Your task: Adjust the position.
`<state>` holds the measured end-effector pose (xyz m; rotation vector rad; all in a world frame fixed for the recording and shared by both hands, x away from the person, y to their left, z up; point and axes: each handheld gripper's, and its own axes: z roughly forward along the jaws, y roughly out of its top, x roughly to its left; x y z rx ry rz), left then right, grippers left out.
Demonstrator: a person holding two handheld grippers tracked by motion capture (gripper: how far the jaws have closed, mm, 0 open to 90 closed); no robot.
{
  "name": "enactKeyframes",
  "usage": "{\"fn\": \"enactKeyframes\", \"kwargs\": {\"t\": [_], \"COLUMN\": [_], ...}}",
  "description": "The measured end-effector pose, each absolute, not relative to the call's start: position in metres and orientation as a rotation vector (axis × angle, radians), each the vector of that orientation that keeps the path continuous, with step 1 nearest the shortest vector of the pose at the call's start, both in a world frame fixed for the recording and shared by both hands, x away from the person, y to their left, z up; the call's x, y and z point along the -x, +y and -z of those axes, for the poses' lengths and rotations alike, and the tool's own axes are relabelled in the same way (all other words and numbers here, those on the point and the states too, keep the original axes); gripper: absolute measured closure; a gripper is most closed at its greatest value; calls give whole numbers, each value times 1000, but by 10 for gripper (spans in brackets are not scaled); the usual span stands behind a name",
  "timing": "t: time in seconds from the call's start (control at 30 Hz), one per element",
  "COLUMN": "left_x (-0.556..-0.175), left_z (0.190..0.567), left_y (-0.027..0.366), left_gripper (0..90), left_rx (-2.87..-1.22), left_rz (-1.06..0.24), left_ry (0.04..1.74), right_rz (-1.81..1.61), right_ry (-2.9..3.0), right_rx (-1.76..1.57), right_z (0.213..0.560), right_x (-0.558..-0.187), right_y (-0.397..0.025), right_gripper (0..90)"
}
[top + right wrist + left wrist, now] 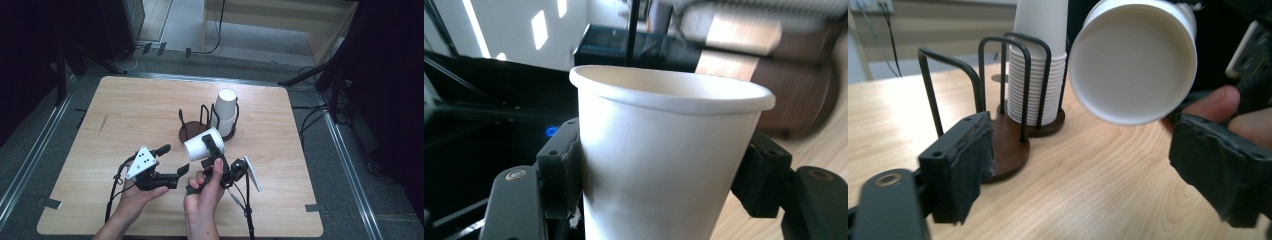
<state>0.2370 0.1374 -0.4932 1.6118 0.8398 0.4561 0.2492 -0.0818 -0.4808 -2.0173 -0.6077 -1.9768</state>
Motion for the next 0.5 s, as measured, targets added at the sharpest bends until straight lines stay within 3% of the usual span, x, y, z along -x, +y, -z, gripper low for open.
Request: {"fn": "enactKeyframes", "kwargs": {"t": [0.1,0.5], "left_x": [-240,-246], "left_z": [492,494], "left_y": [138,154], "left_gripper": [0,0], "left_rx": [-1660,-1646], "left_rz": [-393,-357], "left_ry": [911,948], "right_rz": [2069,2281], "right_ry": [-692,-971], "right_rx": [2089,2133], "right_z": [476,464], "right_x": [-247,-243], "right_y": [-88,-97], "right_gripper": [320,330]}}
